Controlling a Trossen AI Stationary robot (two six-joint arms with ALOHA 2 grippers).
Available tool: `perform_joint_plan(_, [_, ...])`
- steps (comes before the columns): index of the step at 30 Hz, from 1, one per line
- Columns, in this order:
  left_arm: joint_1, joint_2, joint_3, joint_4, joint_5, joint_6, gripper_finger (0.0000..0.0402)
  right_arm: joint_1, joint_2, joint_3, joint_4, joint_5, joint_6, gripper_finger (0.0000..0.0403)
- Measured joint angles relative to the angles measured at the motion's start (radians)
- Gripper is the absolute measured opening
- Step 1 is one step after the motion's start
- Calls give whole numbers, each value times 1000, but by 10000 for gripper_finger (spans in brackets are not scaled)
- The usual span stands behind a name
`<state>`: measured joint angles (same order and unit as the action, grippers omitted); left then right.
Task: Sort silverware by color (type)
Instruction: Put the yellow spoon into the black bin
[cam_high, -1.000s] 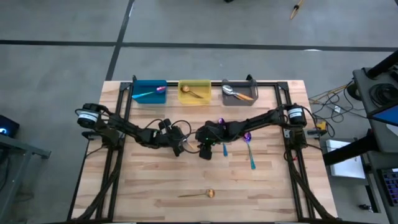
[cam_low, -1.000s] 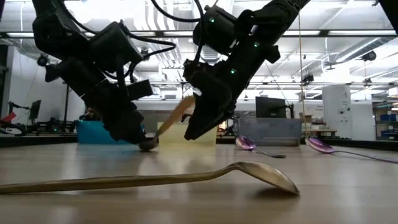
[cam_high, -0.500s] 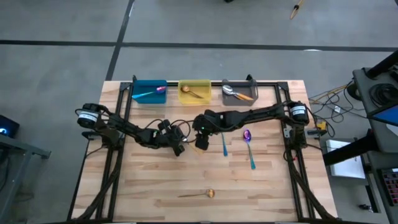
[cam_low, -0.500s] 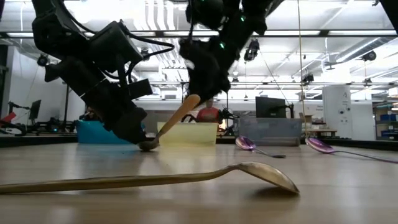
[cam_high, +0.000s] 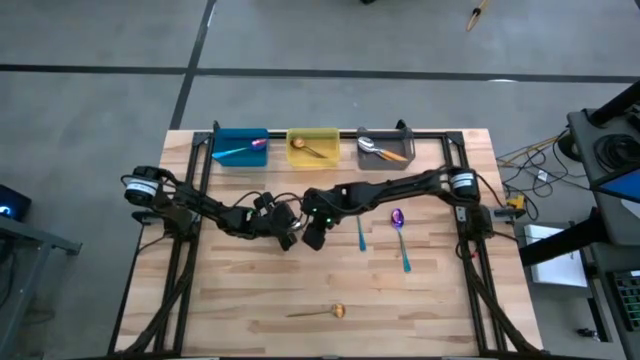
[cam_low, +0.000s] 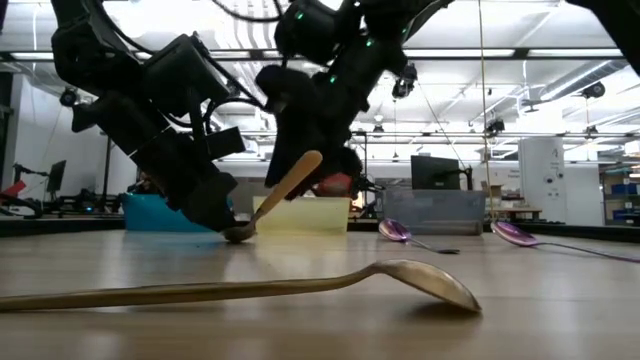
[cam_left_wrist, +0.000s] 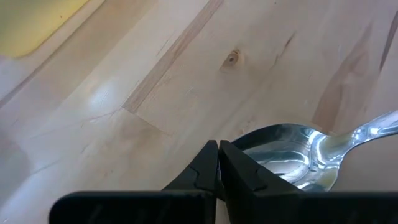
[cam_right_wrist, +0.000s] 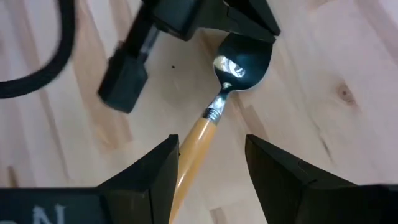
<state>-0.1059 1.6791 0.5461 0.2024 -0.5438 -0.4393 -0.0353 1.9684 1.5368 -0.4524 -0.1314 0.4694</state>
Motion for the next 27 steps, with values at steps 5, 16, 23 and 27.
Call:
perform_joint_plan(5, [0, 0, 0, 0, 0, 0, 0, 0, 74, 62, -24, -8, 2, 176])
perform_joint_plan(16, [-2, 2, -3, -9, -35, 0, 0, 1, 199, 202, -132, -8, -45, 159])
perform_joint_plan(23, [-3, 1, -3, -7, -33, 0, 0, 0, 199, 213, -157, 12, -72, 103])
perform_joint_plan(27, [-5, 1, -3, -7, -29, 0, 0, -3, 197, 214, -179, 27, -105, 61])
